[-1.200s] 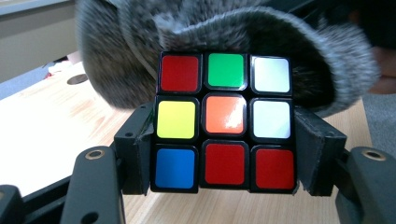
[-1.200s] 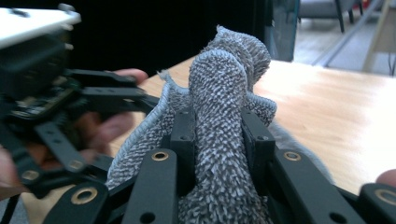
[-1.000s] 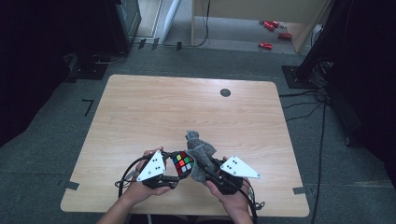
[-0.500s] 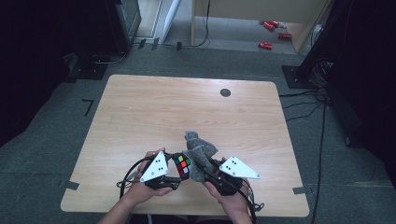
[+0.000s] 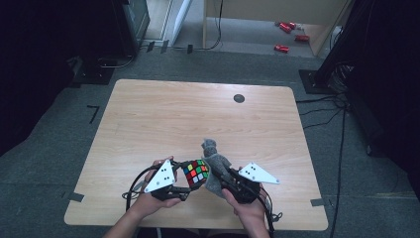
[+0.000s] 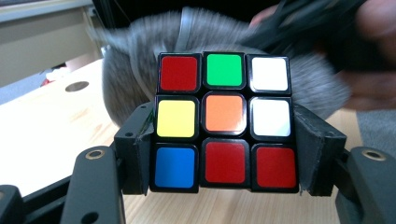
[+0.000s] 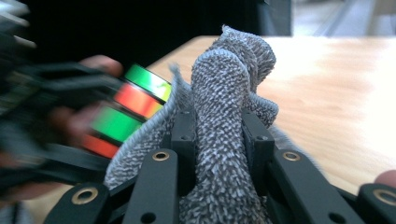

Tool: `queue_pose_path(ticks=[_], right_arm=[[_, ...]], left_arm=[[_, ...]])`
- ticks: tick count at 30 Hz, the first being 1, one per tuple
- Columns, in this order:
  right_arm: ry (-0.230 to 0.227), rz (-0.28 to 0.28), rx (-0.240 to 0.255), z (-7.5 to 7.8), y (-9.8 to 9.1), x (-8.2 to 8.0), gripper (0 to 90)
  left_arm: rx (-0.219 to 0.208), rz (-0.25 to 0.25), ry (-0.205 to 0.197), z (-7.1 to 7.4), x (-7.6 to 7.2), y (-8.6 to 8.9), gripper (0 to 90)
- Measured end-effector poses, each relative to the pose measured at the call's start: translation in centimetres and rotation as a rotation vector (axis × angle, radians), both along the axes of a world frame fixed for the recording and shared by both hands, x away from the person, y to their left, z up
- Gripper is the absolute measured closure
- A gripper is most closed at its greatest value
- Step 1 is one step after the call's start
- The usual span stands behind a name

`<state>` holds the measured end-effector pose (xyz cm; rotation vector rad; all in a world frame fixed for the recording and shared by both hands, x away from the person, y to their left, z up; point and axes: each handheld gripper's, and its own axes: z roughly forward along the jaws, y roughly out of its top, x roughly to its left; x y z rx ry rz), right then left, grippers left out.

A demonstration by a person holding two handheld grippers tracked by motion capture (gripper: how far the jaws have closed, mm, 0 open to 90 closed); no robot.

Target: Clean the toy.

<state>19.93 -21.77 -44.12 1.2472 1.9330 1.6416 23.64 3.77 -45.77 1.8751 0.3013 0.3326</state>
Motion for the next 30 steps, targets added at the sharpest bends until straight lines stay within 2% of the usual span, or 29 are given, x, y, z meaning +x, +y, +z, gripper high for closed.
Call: queue_pose_path(ticks=[1, 3, 5, 7, 11, 14, 17, 20, 23, 26, 30], right_arm=[[-0.018, 0.017, 0.000, 0.4, 0.4, -0.3, 71.5], [-0.071, 0.041, -0.034, 1.0, 1.2, -0.9, 71.5], [-0.101, 0.037, -0.057, 1.1, 1.6, -1.2, 71.4], [-0.074, 0.040, -0.026, 0.9, 1.2, -0.9, 71.3], [-0.011, -0.001, 0.003, -0.2, 0.1, 0.0, 71.6], [0.005, -0.010, -0.008, -0.4, -0.2, 0.3, 71.8], [0.011, 0.007, 0.005, -0.6, -0.2, 0.4, 72.0], [-0.005, 0.038, 0.002, -0.8, 0.1, 0.3, 72.2], [-0.037, 0.094, -0.016, -1.0, 0.8, 0.1, 72.4], [-0.091, 0.161, -0.063, -1.3, 1.8, -0.3, 72.5], [-0.115, 0.223, -0.127, -2.0, 3.1, -0.8, 72.5]], left_arm=[[0.009, 0.002, 0.001, -0.1, 0.0, -0.1, 34.4], [0.014, 0.003, -0.004, -0.1, -0.1, -0.2, 34.3], [0.010, 0.005, -0.009, 0.1, -0.2, 0.0, 34.4], [-0.006, 0.012, -0.015, 0.4, -0.3, 0.1, 34.4], [-0.039, 0.014, -0.022, 0.9, -0.3, 0.5, 34.3], [-0.085, 0.010, 0.010, 0.9, 0.1, 0.9, 34.3], [-0.131, 0.017, 0.034, 1.1, 0.5, 1.5, 34.3], [-0.174, 0.029, 0.060, 1.4, 0.9, 2.4, 34.3], [-0.223, 0.019, 0.103, 1.6, 1.5, 3.2, 34.3], [-0.257, 0.012, 0.130, 1.7, 1.8, 3.6, 34.3], [-0.265, 0.008, 0.151, 1.6, 2.0, 3.8, 34.3]])
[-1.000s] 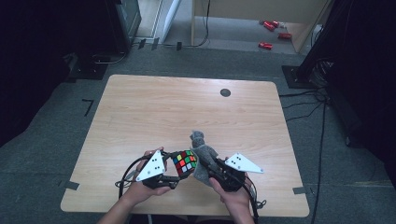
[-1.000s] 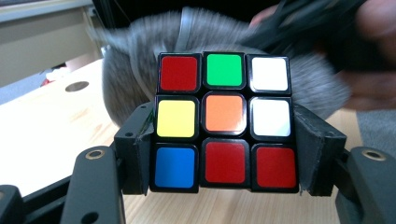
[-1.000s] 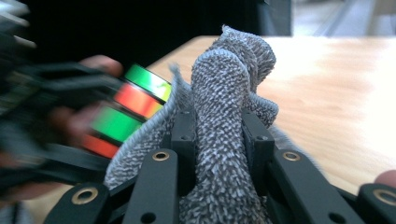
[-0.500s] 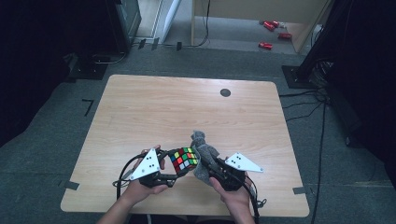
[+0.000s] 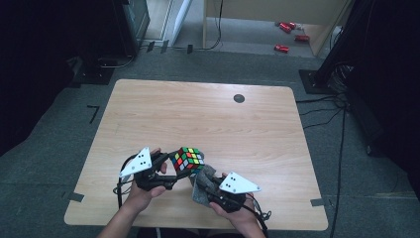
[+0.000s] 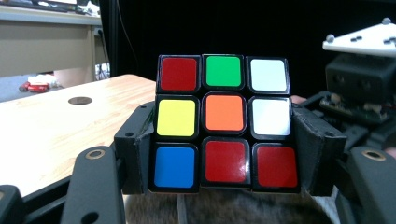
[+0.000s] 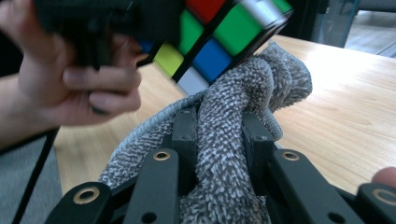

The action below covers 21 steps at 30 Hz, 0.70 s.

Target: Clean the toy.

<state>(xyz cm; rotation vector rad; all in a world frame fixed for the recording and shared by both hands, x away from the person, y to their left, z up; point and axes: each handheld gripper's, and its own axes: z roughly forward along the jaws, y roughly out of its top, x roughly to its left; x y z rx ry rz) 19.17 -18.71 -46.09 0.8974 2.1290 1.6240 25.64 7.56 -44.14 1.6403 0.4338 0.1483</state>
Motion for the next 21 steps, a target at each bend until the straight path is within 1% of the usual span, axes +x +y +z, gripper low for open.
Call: queue_pose_path(ticks=[2, 4, 5, 7, 8, 9, 11, 12, 14, 16, 18, 19, 21], right_arm=[[-0.007, 0.003, -0.019, -0.2, 0.2, 0.0, 72.5], [-0.022, -0.004, -0.019, 0.0, -0.2, 0.1, 72.6], [-0.039, -0.017, -0.009, 0.3, -0.5, 0.0, 72.7], [-0.079, -0.035, 0.042, 0.8, -1.3, -0.1, 72.7], [-0.096, -0.038, 0.058, 0.9, -1.6, -0.1, 72.6], [-0.108, -0.040, 0.059, 1.0, -1.7, -0.2, 72.6], [-0.105, -0.029, 0.044, 0.8, -1.4, -0.2, 72.6], [-0.097, -0.022, 0.032, 0.6, -1.1, -0.2, 72.6], [-0.084, -0.004, -0.003, 0.1, -0.5, -0.2, 72.5], [-0.071, 0.015, -0.028, -0.3, 0.0, -0.2, 72.5], [-0.078, 0.006, -0.047, -0.3, 0.1, -0.3, 72.5], [-0.085, -0.005, -0.046, -0.2, -0.1, -0.2, 72.5], [-0.092, -0.037, -0.010, 0.2, -0.8, -0.2, 72.6]], left_arm=[[0.005, -0.001, 0.006, 0.0, 0.1, 0.0, 34.3], [0.000, -0.004, 0.012, -0.1, 0.2, 0.0, 34.3], [0.001, -0.008, 0.011, -0.1, 0.2, 0.0, 34.3], [-0.006, -0.014, 0.012, -0.1, 0.1, 0.0, 34.3], [-0.013, -0.016, 0.016, -0.1, 0.2, 0.0, 34.3], [-0.013, -0.016, 0.017, 0.0, 0.1, 0.0, 34.3], [-0.002, -0.015, 0.014, -0.1, 0.1, -0.1, 34.3], [0.000, -0.014, 0.016, -0.1, 0.1, -0.1, 34.3], [-0.001, -0.011, 0.019, -0.1, 0.1, -0.1, 34.3], [0.005, -0.008, 0.016, -0.1, 0.1, -0.2, 34.3], [0.012, -0.002, 0.019, -0.2, 0.2, -0.2, 34.3], [0.013, -0.001, 0.022, -0.3, 0.2, -0.3, 34.3], [0.021, -0.003, 0.021, -0.3, 0.2, -0.4, 34.3]])
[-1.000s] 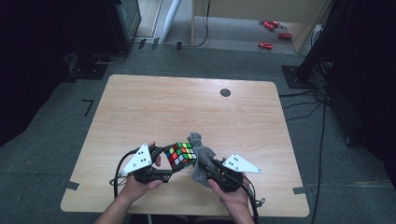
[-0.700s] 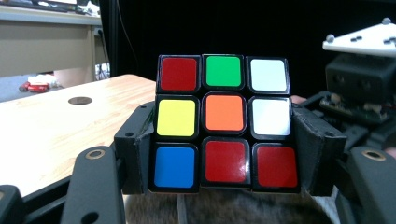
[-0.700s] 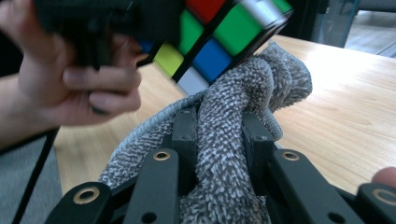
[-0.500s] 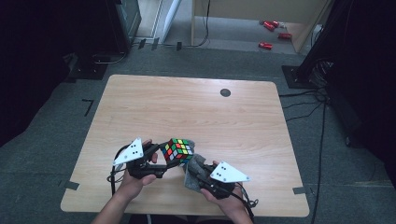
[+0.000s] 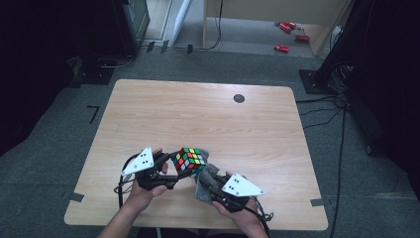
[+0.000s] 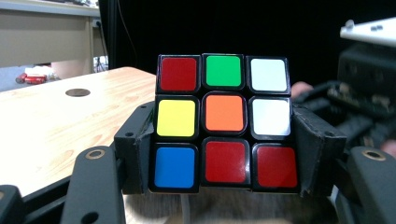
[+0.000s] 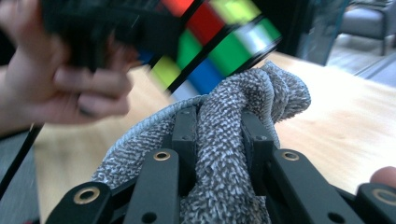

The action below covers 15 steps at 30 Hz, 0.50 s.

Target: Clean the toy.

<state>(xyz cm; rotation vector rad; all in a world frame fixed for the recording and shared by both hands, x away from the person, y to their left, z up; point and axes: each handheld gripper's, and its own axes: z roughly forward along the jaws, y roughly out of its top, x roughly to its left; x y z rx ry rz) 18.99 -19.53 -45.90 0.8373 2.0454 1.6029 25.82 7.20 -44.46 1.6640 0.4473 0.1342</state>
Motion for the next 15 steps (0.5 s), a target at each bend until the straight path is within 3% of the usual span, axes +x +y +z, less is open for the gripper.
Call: queue_pose_path(ticks=[3, 7, 8, 11, 13, 15], right_arm=[[0.003, -0.020, 0.039, 0.3, -0.6, 0.1, 72.7], [0.010, 0.007, 0.010, -0.1, 0.1, 0.0, 72.6], [0.005, 0.030, -0.030, -0.5, 0.9, -0.2, 72.7], [-0.005, 0.042, -0.051, -0.6, 1.3, -0.4, 72.9], [-0.033, 0.025, -0.036, -0.2, 0.9, -0.4, 73.0], [-0.049, -0.009, 0.016, 0.2, 0.1, -0.3, 73.0]], left_arm=[[0.005, 0.000, -0.005, 0.0, -0.1, -0.1, 34.3], [0.003, 0.008, -0.003, 0.0, 0.0, 0.0, 34.3], [0.000, 0.017, 0.004, 0.0, 0.1, 0.2, 34.3], [-0.007, 0.022, 0.009, 0.0, 0.2, 0.4, 34.3], [-0.006, 0.021, 0.007, 0.1, 0.3, 0.4, 34.3], [0.004, 0.019, 0.002, 0.1, 0.2, 0.3, 34.3]])
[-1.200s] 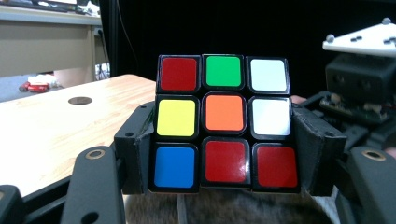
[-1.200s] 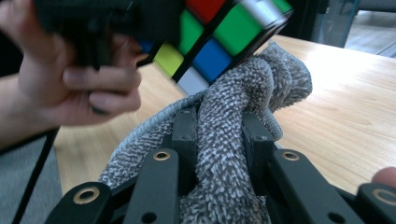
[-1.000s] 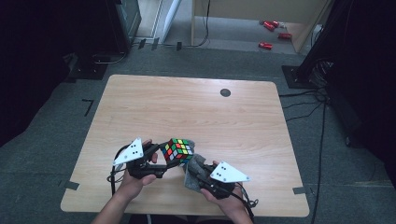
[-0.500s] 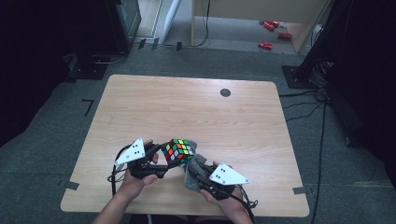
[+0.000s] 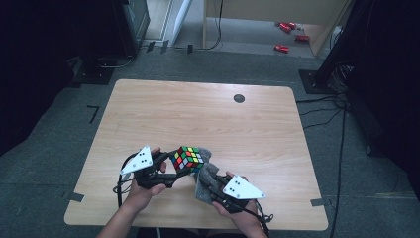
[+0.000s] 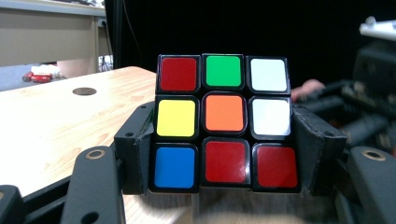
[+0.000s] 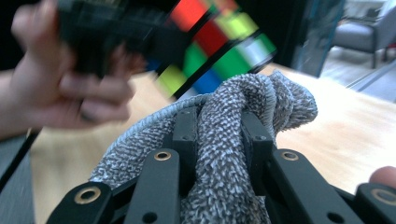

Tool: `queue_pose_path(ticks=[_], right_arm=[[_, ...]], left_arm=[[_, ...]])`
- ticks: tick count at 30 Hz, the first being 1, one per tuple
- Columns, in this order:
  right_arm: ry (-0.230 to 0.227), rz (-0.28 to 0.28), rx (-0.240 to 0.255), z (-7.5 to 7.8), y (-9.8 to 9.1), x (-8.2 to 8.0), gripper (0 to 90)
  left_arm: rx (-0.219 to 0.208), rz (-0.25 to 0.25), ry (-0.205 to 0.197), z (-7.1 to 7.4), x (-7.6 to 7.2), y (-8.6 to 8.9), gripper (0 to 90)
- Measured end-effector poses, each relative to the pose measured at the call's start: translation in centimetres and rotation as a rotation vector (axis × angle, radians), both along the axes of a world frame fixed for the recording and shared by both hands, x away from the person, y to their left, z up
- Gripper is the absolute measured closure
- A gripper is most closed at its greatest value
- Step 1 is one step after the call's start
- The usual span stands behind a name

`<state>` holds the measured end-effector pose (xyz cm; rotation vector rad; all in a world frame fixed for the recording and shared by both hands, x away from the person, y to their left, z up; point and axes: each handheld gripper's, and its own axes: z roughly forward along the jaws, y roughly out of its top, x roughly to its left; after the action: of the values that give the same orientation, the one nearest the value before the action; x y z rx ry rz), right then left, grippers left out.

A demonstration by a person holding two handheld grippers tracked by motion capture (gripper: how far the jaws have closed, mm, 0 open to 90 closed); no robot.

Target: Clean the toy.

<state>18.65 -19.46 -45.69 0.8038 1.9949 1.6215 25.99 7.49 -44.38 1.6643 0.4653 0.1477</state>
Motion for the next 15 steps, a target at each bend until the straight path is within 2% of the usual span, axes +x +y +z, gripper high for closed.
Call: queue_pose_path(ticks=[1, 2, 3, 5, 8, 11, 13, 15], right_arm=[[0.000, 0.000, 0.000, 0.0, 0.0, 0.0, 73.0], [0.009, -0.019, 0.040, 0.1, -0.6, 0.2, 72.9], [0.015, -0.017, 0.038, 0.0, -0.6, 0.3, 72.9], [0.028, 0.000, 0.018, -0.3, -0.3, 0.3, 72.9], [0.048, 0.059, -0.036, -0.8, 0.8, 0.1, 73.1], [0.039, 0.091, -0.084, -1.1, 1.6, -0.1, 73.2], [0.033, 0.068, -0.070, -0.7, 1.2, 0.0, 73.4], [0.028, 0.030, -0.023, -0.5, 0.5, 0.1, 73.5]], left_arm=[[0.000, 0.000, 0.000, 0.0, 0.0, 0.0, 34.3], [0.015, 0.004, -0.004, 0.0, -0.1, -0.2, 34.3], [0.015, 0.004, -0.004, 0.0, -0.1, -0.2, 34.3], [0.015, 0.006, -0.002, -0.1, -0.1, -0.2, 34.3], [-0.004, 0.008, 0.007, 0.0, 0.1, 0.1, 34.3], [-0.022, 0.005, 0.015, 0.1, 0.1, 0.2, 34.3], [-0.022, 0.004, 0.012, 0.1, 0.1, 0.2, 34.3], [-0.011, 0.002, 0.008, 0.1, 0.0, 0.1, 34.3]])
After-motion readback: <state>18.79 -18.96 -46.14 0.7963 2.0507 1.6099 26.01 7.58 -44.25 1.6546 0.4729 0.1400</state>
